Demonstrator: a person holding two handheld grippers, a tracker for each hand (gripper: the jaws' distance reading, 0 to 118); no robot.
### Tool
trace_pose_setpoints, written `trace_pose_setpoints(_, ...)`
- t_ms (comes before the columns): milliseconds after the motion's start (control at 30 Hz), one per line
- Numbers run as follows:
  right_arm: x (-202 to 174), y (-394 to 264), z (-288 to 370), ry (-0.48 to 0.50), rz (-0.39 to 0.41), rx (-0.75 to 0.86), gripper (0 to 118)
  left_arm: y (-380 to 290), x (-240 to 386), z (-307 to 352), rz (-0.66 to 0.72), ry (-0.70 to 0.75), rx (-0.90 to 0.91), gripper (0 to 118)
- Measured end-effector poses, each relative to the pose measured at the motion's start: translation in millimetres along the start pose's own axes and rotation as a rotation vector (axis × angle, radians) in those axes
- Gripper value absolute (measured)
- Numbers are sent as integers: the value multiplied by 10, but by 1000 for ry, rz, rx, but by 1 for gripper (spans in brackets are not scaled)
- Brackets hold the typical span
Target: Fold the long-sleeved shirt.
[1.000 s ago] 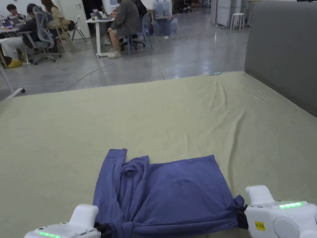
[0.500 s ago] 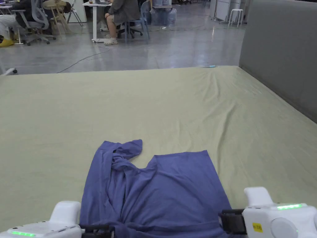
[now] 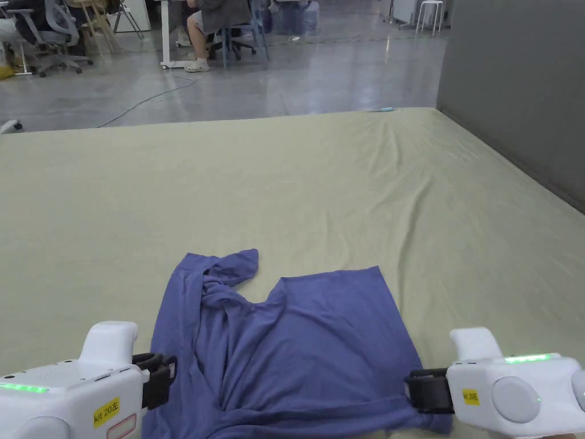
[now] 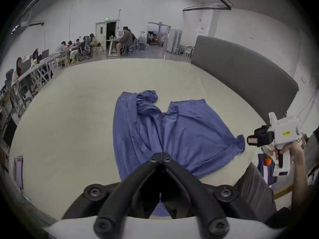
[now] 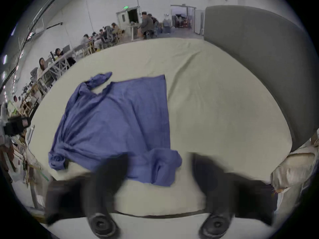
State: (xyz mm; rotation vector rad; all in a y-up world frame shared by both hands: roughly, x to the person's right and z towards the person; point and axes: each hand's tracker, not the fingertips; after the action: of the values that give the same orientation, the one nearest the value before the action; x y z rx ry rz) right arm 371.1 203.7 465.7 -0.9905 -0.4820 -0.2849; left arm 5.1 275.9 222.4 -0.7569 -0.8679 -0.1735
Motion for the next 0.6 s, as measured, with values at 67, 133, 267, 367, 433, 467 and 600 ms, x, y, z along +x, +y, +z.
trace_pose_setpoints(67,-10,-19,-170,-10,-4,-21,99,85,38,-78,-21,-2,-7,0)
trace_pose_setpoints(133,-2,10,-315,-9,8,-86,72,223,35,-194,-34,-2,-12,0)
trace_pose_setpoints(267,-110,-59,-522,65,62,-73,7,561,63,-573,-70,-10,-12,36)
trace_pose_setpoints(367,-218,-81,-494,-30,127,-73,6,846,55,-1027,-169,-3,-15,71)
trace_pose_setpoints(433,-187,-43,-505,-22,100,-87,6,1035,70,-1409,-238,24,-66,118)
trace_pose_setpoints(467,-168,-36,-509,-16,92,-92,6,1097,56,-1628,-261,51,-86,118)
trace_pose_setpoints(600,-114,-18,-512,3,75,-102,6,1238,88,-2374,-286,86,-204,118)
